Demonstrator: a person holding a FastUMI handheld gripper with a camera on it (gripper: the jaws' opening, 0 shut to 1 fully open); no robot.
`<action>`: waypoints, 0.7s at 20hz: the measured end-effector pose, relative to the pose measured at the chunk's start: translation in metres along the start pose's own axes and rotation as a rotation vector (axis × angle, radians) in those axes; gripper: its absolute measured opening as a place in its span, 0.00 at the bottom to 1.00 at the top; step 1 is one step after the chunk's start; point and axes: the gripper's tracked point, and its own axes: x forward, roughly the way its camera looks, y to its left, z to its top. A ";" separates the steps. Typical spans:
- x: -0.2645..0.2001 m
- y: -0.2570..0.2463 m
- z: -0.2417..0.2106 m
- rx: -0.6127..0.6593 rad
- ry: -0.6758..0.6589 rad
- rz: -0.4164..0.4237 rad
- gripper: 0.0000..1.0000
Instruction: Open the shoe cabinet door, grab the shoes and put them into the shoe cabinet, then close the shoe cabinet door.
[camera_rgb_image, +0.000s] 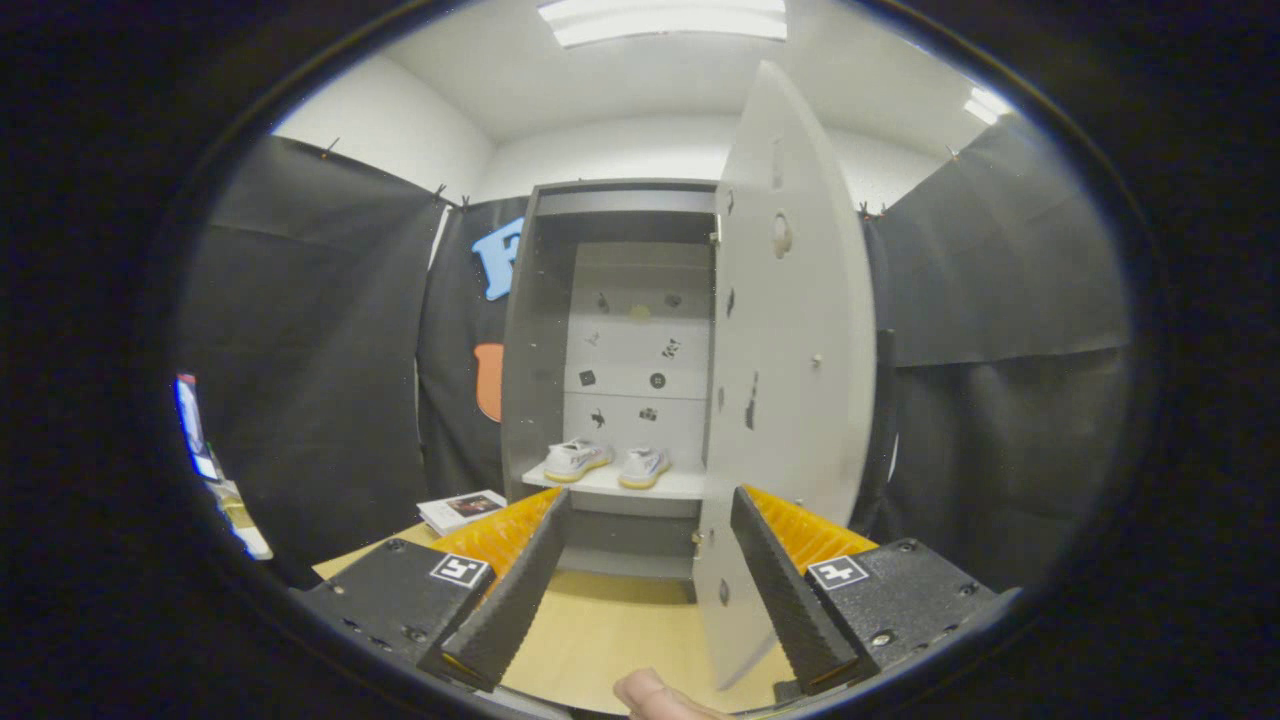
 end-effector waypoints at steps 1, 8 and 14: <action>-0.009 -0.010 0.003 -0.001 -0.004 -0.006 1.00; -0.052 -0.118 0.015 0.007 -0.009 -0.056 1.00; -0.042 -0.215 0.017 -0.045 0.034 -0.116 1.00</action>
